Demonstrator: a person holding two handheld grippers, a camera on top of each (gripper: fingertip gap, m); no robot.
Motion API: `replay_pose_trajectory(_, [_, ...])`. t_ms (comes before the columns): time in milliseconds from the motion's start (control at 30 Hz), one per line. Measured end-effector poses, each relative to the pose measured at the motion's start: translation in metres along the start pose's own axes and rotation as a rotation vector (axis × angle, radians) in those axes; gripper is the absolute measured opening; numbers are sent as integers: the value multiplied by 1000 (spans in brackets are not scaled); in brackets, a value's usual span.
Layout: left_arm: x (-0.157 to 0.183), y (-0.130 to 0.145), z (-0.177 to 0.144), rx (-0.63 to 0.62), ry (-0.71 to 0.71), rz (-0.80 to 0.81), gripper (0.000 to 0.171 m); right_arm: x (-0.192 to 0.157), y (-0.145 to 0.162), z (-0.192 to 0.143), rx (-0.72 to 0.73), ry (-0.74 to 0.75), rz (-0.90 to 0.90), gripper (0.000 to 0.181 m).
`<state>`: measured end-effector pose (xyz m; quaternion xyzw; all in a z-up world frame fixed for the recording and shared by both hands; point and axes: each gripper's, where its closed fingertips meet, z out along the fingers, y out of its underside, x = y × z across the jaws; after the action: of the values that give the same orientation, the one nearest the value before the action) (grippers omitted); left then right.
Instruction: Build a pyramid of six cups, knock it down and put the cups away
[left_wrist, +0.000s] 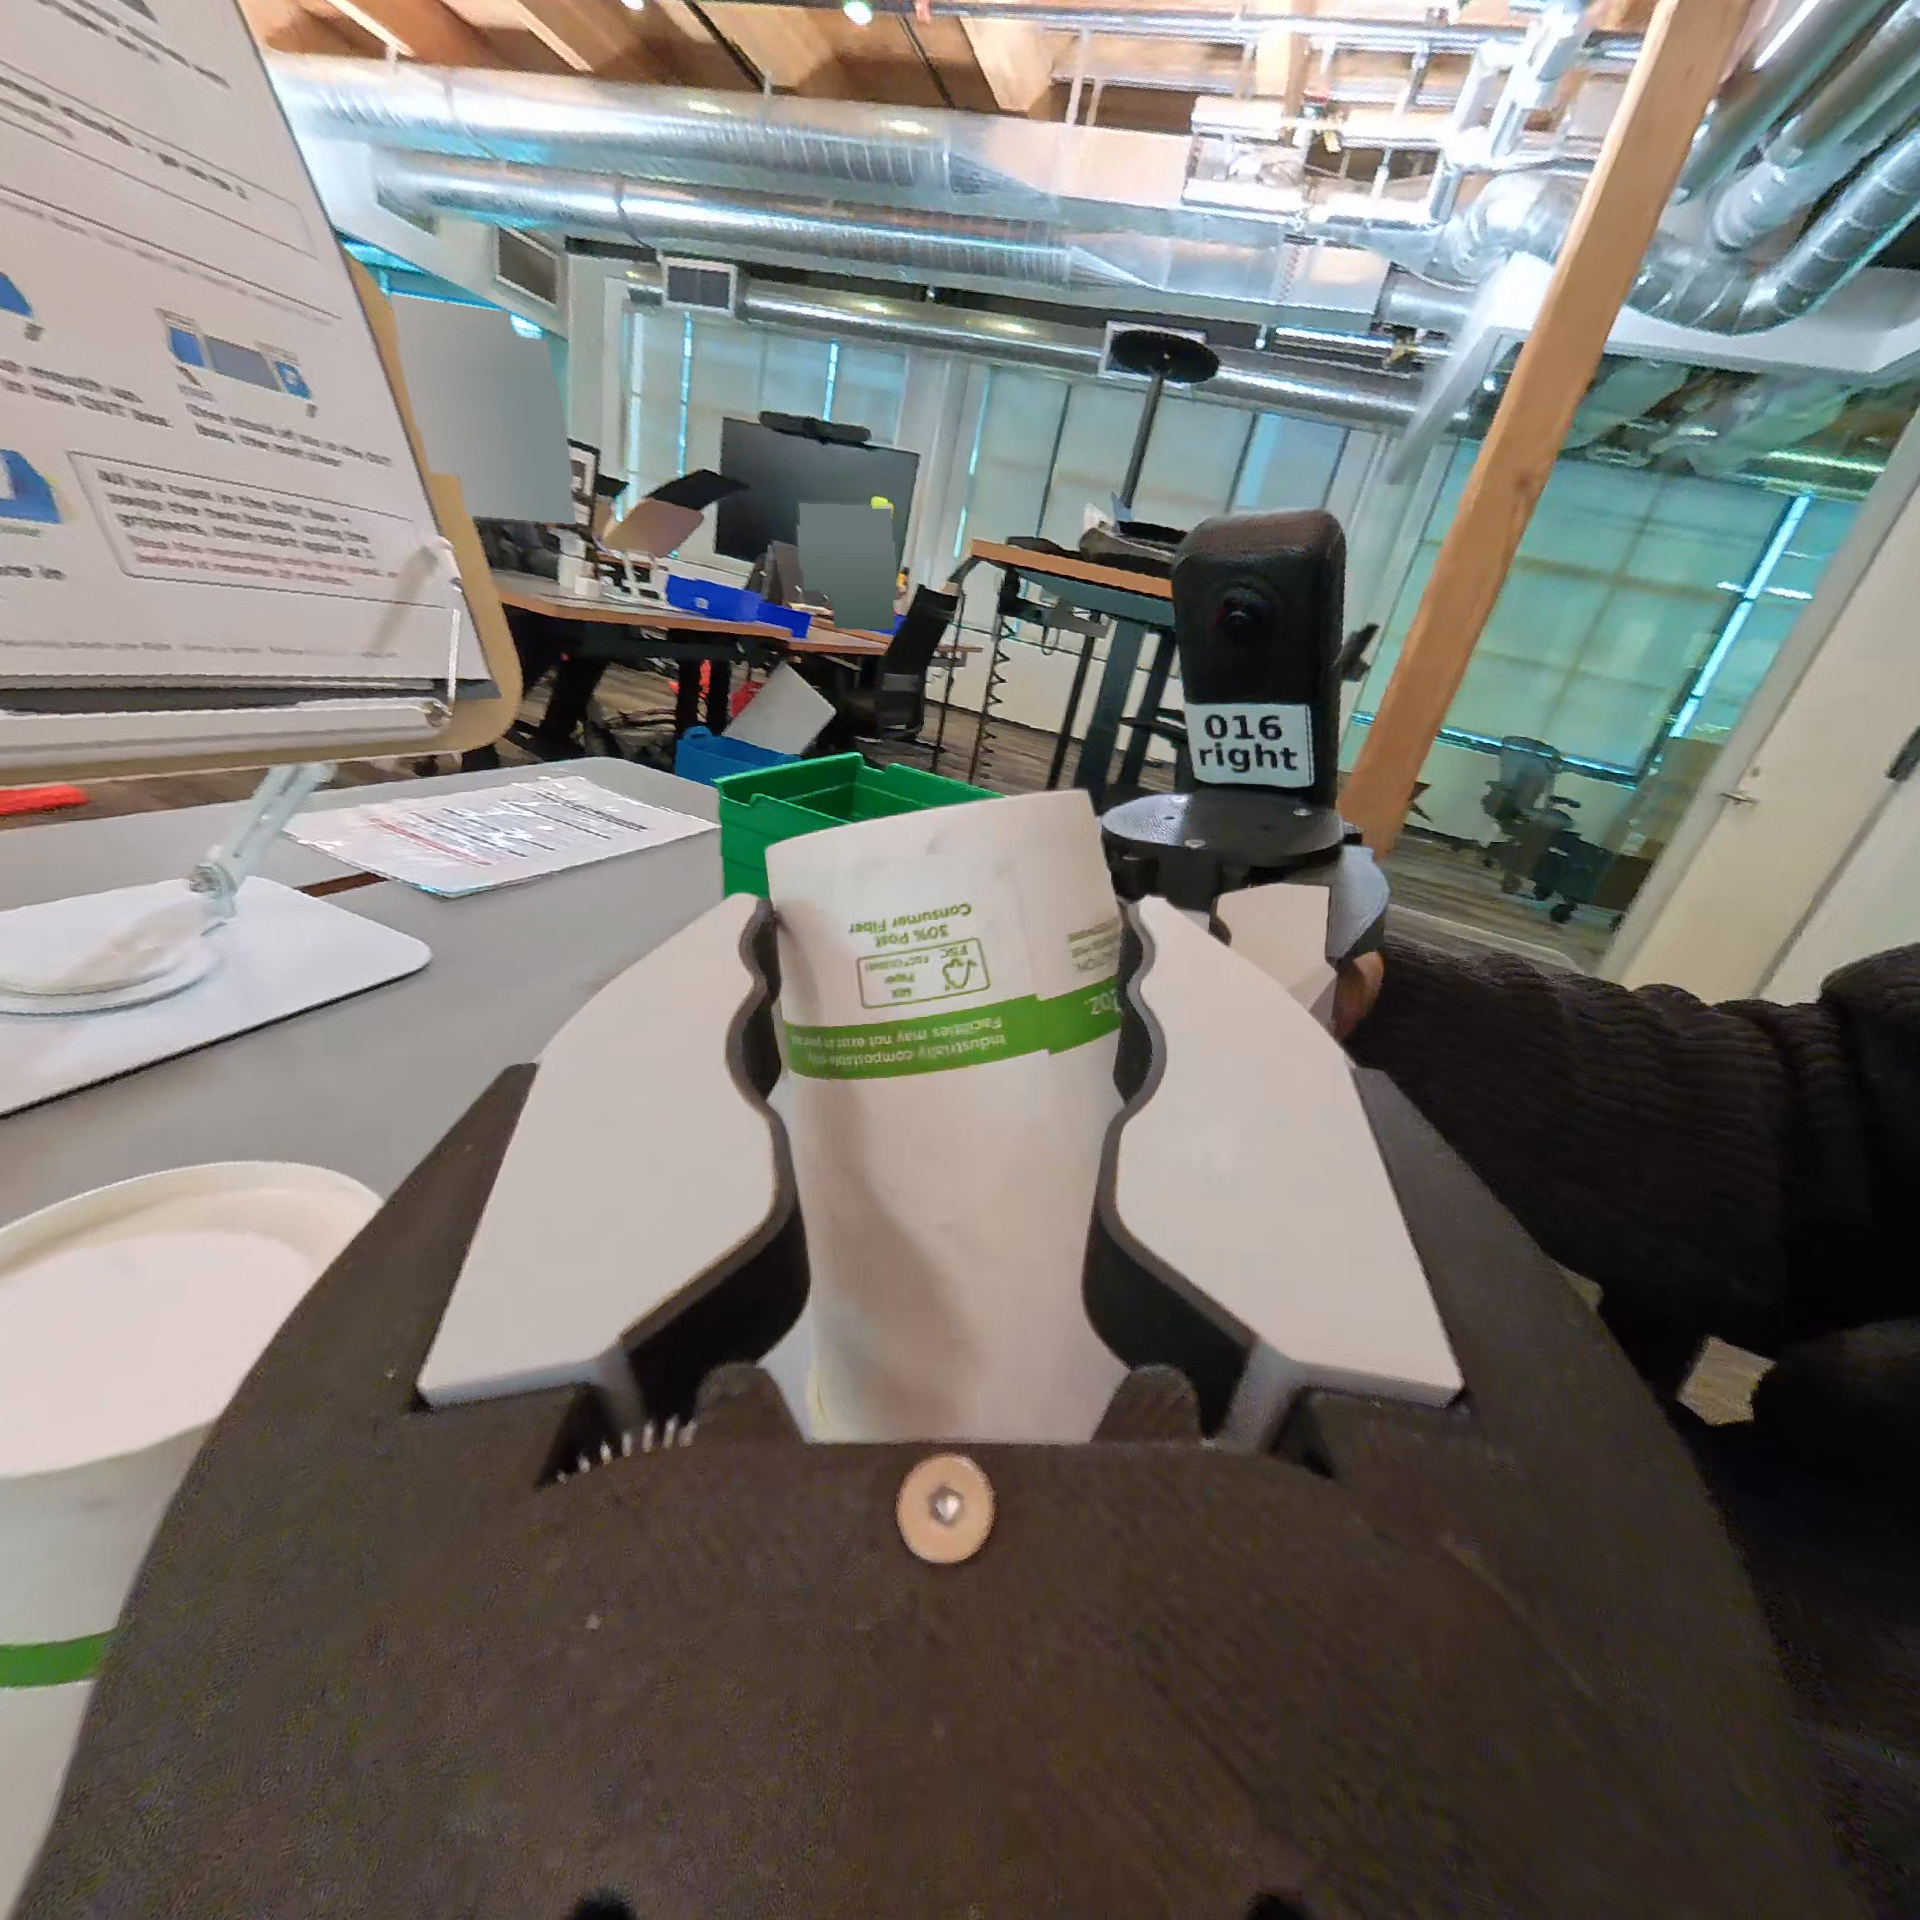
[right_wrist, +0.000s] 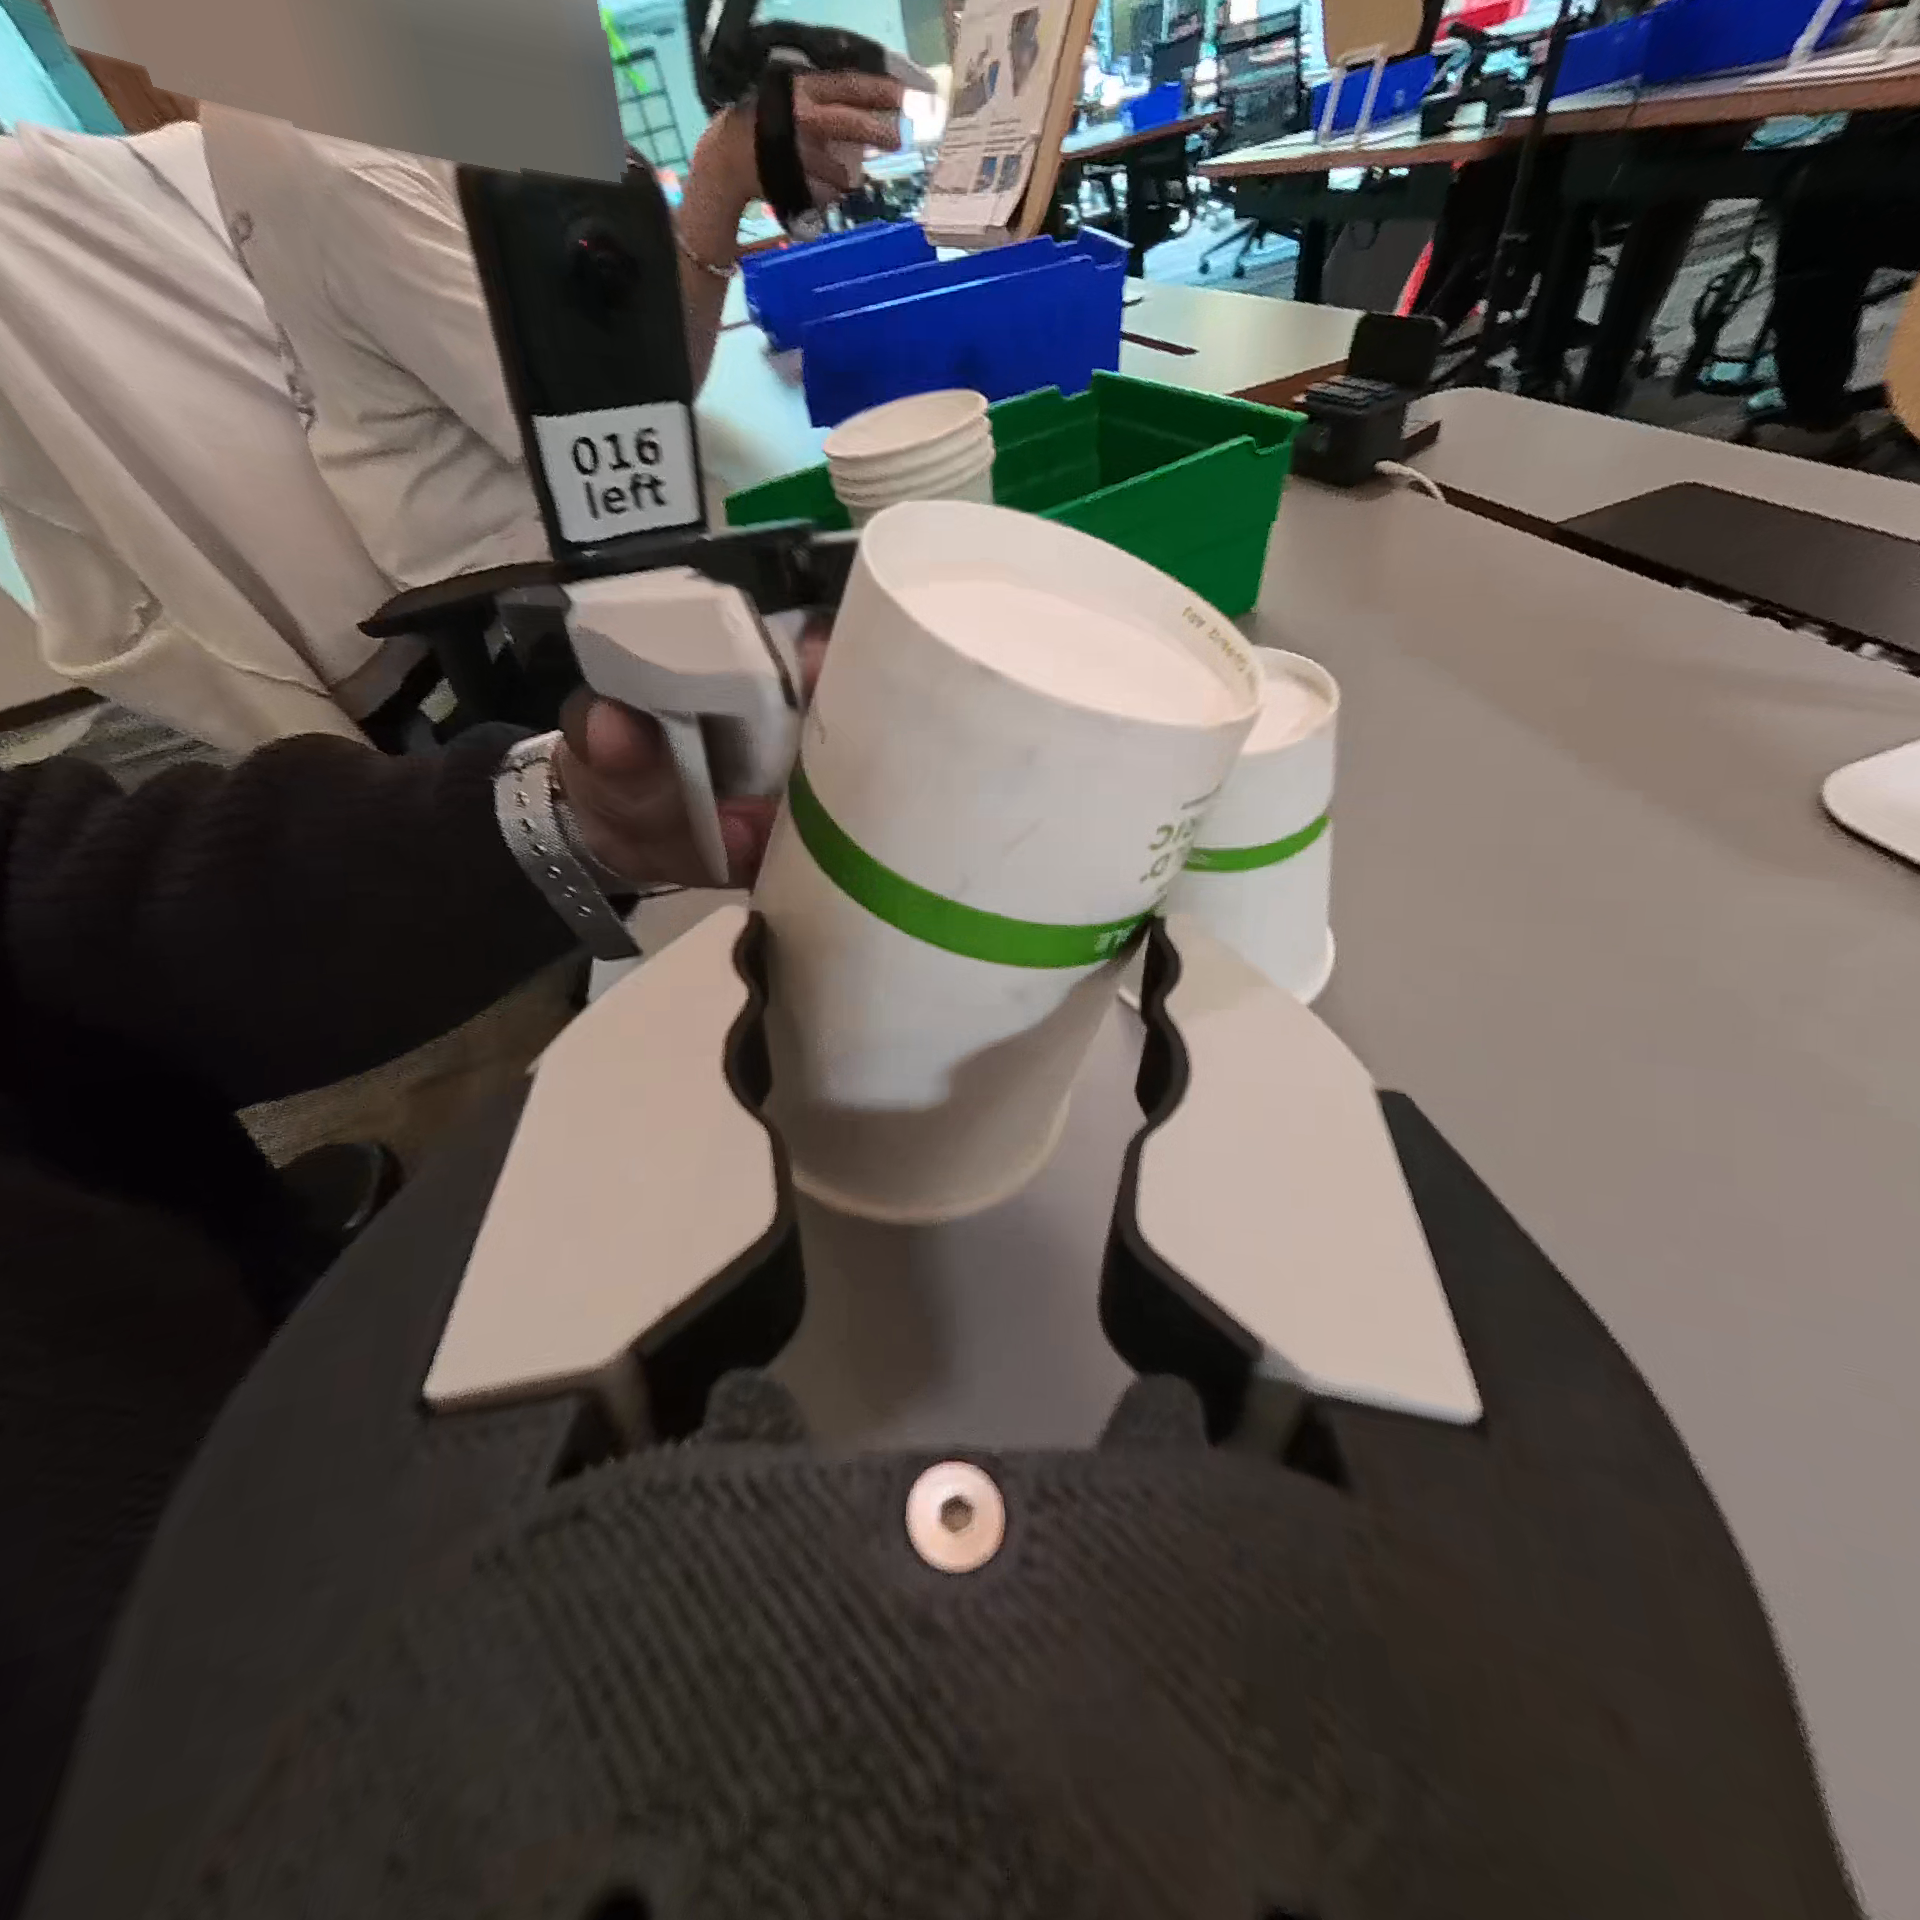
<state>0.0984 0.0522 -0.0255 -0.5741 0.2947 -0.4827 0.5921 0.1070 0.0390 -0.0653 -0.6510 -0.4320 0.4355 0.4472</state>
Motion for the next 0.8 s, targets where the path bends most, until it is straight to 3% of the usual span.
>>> replay_pose_trajectory(233, [-36,-16,-25,96,-165,-3,64,52,22,-7,-27,198,51,70])
replay_pose_trajectory(400, [-73,-24,-54,164,-386,-33,64,92,49,-13,-148,425,-105,70])
replay_pose_trajectory(533, [-97,-11,-69,121,-550,-46,64,101,62,-5,-206,487,-239,70])
replay_pose_trajectory(800, [-108,24,-82,-51,-641,-109,67,117,76,7,-256,503,-273,69])
